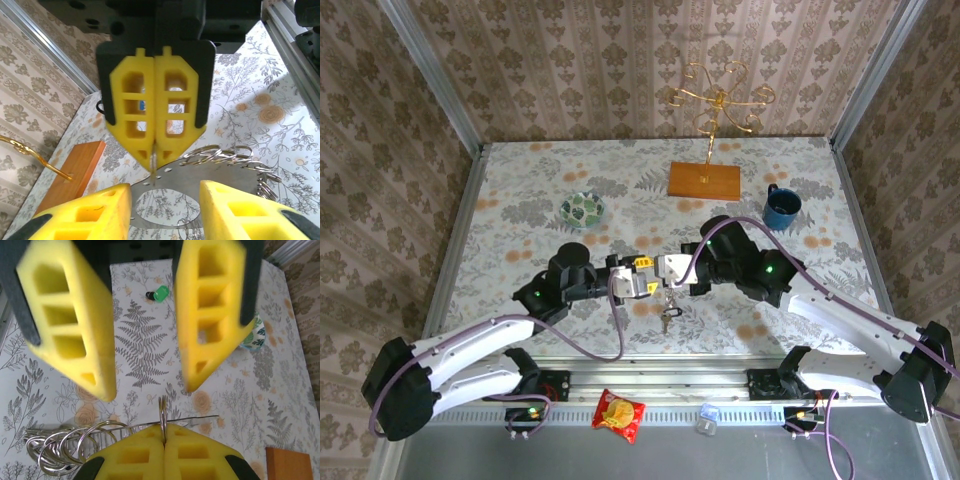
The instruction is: Put the keys on the keyring
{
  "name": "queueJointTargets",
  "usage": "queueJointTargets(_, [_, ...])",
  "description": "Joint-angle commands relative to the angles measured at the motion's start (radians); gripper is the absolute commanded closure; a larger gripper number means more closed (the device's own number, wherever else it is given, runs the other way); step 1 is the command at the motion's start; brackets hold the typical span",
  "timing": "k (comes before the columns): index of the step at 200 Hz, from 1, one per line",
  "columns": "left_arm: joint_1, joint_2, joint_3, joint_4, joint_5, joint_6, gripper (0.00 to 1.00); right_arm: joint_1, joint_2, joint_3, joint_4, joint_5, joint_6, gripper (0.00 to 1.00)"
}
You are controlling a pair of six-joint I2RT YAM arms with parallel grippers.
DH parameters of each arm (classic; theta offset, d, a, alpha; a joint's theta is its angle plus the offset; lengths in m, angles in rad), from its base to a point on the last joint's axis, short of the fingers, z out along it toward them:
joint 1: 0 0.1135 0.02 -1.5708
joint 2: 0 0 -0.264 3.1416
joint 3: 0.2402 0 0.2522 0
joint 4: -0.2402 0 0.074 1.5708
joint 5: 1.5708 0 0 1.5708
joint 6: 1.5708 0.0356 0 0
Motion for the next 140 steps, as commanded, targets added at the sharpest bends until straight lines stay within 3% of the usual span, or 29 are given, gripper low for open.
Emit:
queueJointTargets(1, [-0.009, 0.015, 0.001, 0.023, 0.021, 0.002, 0.61, 0.019, 0.008, 0.044, 0.041, 0.007, 0.017, 1.00])
queueJointTargets(96, [-0.009, 0.018, 0.004, 0.034, 0.027, -0.001, 0.77, 0.047, 0.033, 0.056, 0.023, 0.044, -0.007, 1.00])
queueJointTargets(140, [-0.011, 0.030, 0.009, 0.043, 0.003, 0.011, 0.94, 0.060, 0.031, 0.065, 0.027, 0.018, 0.009, 1.00])
